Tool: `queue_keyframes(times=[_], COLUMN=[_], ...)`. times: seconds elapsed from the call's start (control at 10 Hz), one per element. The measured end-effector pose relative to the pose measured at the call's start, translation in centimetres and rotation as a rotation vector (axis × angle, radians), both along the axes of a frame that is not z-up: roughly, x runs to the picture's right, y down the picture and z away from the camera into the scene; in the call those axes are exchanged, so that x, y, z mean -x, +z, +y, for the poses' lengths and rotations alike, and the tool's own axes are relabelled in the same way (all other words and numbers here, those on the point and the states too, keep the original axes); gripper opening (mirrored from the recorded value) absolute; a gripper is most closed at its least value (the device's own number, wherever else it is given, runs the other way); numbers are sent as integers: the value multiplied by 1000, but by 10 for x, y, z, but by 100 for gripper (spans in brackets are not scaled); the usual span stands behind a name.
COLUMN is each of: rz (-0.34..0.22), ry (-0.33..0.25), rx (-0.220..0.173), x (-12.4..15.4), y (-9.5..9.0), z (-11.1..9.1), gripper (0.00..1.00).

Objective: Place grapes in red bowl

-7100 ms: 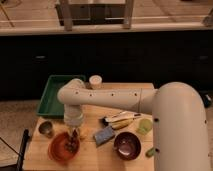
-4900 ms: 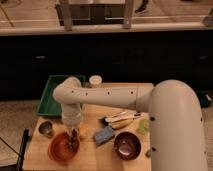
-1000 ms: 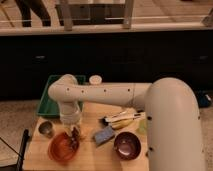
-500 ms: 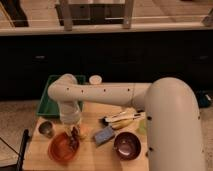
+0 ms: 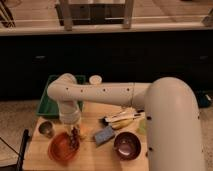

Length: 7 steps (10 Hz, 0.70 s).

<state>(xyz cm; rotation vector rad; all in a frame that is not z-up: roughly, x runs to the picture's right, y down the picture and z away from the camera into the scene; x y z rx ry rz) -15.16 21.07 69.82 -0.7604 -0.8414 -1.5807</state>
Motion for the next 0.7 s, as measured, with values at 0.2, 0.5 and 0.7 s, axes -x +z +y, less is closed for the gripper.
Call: queue_keyframes(times=[0.2,0.5,0.7], rz=[-1,-18,-29], ry=[2,15,19], rx=[-1,-5,-2], x=[-1,2,5], y=[-1,-3,-3], z=[0,1,2], gripper=[39,69,80])
